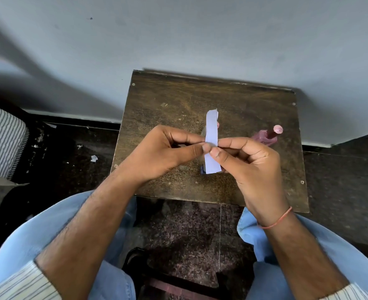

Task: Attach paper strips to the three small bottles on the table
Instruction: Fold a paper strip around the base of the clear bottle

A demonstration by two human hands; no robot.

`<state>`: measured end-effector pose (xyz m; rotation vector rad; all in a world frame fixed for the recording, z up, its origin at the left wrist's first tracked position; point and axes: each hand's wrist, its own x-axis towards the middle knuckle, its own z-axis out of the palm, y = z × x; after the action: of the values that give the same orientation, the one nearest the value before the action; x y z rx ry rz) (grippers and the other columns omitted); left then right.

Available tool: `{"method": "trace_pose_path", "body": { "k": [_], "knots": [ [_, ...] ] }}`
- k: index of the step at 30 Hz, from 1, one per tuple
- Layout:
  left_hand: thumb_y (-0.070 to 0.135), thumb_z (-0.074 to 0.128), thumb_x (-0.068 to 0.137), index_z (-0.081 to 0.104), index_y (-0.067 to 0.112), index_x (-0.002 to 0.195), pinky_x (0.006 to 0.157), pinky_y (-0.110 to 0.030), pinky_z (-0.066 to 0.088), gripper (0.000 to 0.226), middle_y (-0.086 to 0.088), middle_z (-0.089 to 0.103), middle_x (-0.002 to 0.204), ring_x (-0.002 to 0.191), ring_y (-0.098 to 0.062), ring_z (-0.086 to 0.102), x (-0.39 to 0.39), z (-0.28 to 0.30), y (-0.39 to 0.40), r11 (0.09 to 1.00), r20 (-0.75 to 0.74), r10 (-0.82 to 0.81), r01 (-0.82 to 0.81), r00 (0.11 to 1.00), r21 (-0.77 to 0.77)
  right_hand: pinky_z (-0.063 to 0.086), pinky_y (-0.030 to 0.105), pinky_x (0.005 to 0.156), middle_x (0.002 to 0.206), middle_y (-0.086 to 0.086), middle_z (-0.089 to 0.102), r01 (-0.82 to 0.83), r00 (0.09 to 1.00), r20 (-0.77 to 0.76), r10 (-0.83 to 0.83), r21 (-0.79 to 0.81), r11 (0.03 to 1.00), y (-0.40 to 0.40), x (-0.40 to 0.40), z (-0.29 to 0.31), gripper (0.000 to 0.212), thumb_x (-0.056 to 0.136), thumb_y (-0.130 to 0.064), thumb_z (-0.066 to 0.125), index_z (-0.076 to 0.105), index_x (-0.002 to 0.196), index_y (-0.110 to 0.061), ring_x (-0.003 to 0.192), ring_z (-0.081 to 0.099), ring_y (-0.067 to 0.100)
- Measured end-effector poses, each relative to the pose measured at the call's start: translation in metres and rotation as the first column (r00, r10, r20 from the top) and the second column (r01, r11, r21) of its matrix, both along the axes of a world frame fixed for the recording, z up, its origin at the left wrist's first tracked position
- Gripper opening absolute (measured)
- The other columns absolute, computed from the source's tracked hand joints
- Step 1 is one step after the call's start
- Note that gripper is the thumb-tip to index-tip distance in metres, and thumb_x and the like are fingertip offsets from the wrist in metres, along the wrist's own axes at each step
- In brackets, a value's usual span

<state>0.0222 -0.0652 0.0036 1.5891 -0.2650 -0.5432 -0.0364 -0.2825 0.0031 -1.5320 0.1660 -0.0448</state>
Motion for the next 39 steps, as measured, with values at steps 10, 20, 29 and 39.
{"method": "trace_pose_path", "body": {
  "k": [10,20,29,39],
  "knots": [
    [0.04,0.088,0.093,0.089,0.027,0.111,0.087,-0.074,0.053,0.023,-0.037,0.079,0.109,0.087,-0.05,0.066,0.001,-0.003,-0.003,0.997,-0.006,0.068,-0.068,0.998,-0.037,0.062,0.021,0.066,0.09,0.001,0.087,0.019,1.0,0.025,-0.019,-0.003,1.0,-0.003,0.002,0.005,0.029,0.089,-0.002,0.087,0.081,0.107,-0.024,0.078,0.08,0.007],
    [0.014,0.078,0.097,0.085,0.02,0.116,0.074,-0.064,0.052,0.022,-0.031,0.079,0.106,0.081,-0.073,0.061,0.003,-0.002,-0.007,0.995,0.052,0.082,-0.078,0.995,-0.068,0.064,0.027,0.073,0.09,0.005,0.083,-0.051,0.998,0.032,0.05,0.03,0.998,-0.008,0.007,0.012,0.031,0.088,0.0,0.083,0.08,0.111,-0.021,0.081,0.076,0.013],
    [0.017,0.077,0.098,0.081,0.008,0.111,0.062,-0.049,0.049,0.016,-0.016,0.073,0.096,0.075,-0.04,0.062,0.004,0.001,-0.006,0.991,0.393,0.117,-0.135,0.912,0.018,0.067,0.047,0.07,0.097,0.02,0.083,-0.167,0.986,-0.01,0.168,0.035,0.985,-0.001,0.003,0.012,0.038,0.088,-0.006,0.085,0.077,0.125,-0.008,0.087,0.074,0.055],
    [0.023,0.072,0.105,0.077,0.019,0.127,0.088,-0.05,0.064,0.023,0.003,0.082,0.117,0.106,-0.023,0.08,0.002,0.007,-0.006,0.992,0.502,0.118,-0.12,0.857,-0.028,0.063,0.033,0.057,0.083,0.003,0.081,-0.228,0.974,-0.001,0.229,0.045,0.973,0.007,0.001,0.022,0.018,0.089,-0.012,0.086,0.083,0.106,-0.015,0.064,0.074,0.018]
  ]
}}
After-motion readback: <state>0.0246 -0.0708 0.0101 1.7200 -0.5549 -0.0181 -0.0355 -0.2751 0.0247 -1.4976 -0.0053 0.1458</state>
